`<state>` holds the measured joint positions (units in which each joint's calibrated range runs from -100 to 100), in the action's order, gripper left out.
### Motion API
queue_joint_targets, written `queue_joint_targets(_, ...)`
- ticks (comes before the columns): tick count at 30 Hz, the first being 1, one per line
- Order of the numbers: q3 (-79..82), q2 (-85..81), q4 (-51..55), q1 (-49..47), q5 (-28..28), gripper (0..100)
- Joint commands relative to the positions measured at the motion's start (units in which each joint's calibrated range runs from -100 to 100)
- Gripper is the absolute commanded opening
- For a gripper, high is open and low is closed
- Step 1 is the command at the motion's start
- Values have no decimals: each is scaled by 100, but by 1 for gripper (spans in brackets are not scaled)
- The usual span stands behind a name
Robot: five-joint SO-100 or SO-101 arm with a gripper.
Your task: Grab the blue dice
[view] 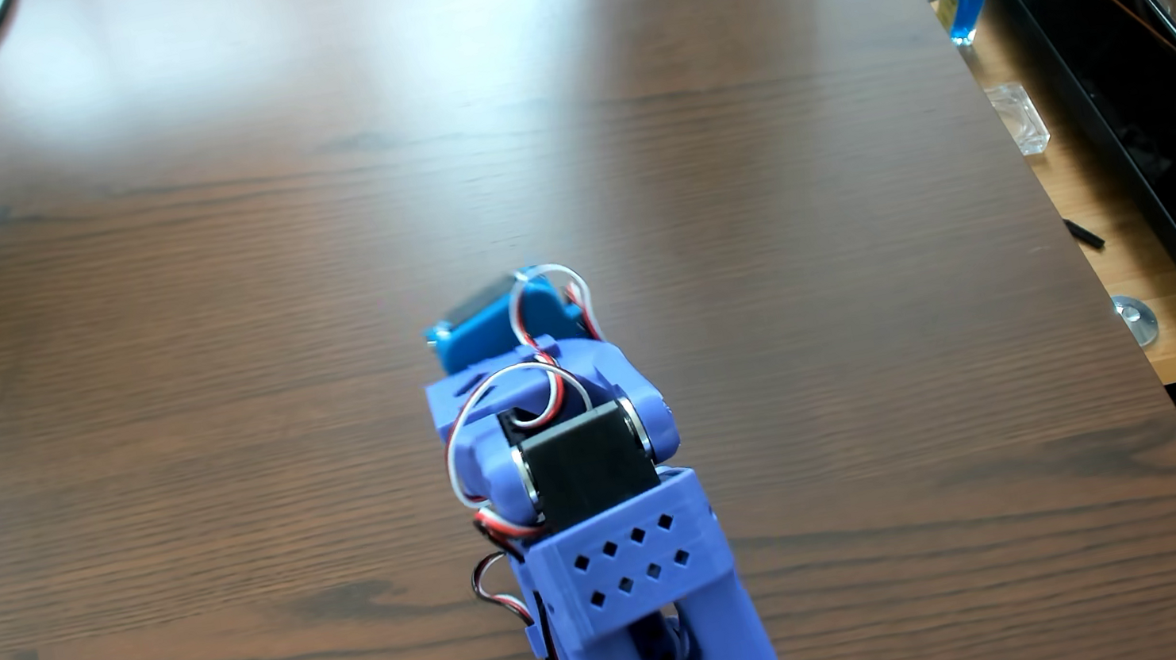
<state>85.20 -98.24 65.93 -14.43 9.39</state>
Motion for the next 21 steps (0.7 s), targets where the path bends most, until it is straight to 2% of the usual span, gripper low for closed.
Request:
queue_joint_targets(1,-916,1214,-141,-407,344,2)
queue_joint_targets(12,-3746,5827,-141,-104,371,2)
queue_joint_targets(16,-4107,7317,-235,-137,413,2)
queue_joint_targets(21,-4134,8221,-637,-71,497,2)
